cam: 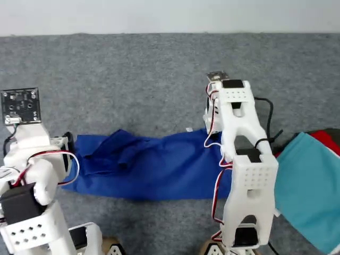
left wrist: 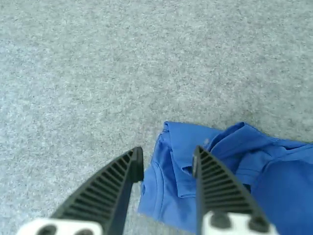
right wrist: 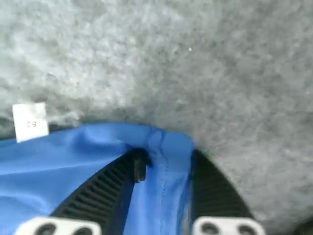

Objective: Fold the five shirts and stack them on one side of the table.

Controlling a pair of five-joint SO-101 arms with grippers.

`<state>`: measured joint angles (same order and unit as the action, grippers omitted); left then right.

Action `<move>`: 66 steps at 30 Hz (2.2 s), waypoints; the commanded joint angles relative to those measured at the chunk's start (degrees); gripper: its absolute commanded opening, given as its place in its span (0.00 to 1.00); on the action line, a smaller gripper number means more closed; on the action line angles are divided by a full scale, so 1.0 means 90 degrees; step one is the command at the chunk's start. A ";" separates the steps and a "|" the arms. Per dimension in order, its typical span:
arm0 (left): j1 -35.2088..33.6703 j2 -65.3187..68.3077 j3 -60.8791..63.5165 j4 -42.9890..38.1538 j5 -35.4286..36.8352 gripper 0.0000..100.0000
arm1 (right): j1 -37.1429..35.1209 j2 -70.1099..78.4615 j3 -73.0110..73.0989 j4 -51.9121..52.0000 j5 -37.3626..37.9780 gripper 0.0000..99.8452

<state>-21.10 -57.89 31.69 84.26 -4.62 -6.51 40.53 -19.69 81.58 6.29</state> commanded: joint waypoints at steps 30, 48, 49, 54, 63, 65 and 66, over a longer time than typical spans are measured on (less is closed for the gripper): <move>-0.0020 -0.0078 0.0103 -0.0059 -0.0068 0.17 | 0.1109 0.0181 -0.1504 0.2281 0.0410 0.23; -0.0068 -0.0049 0.0112 -0.0039 -0.0068 0.17 | -0.1499 -0.1187 -0.1827 0.1958 -0.0615 0.38; -0.0068 -0.0039 0.0112 -0.0039 -0.0068 0.17 | -0.1665 -0.1158 -0.1827 0.1783 -0.0674 0.38; -0.0068 -0.0029 0.0503 -0.0244 -0.0088 0.17 | -0.2320 -0.0952 -0.1885 0.1070 -0.0694 0.38; -0.0059 -0.0020 0.1411 -0.0928 -0.0098 0.17 | -0.2505 0.0855 -0.4982 0.2310 -0.0586 0.38; -0.0059 0.0039 0.1480 -0.0967 -0.0215 0.17 | -0.2505 0.1245 -0.5558 0.2388 -0.0596 0.38; -0.0059 0.0156 0.1470 -0.0957 -0.0283 0.17 | -0.2496 0.1294 -0.5734 0.2379 -0.0596 0.38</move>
<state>-21.10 -57.80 45.14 76.62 -5.05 -28.84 50.99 -63.30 100.48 0.57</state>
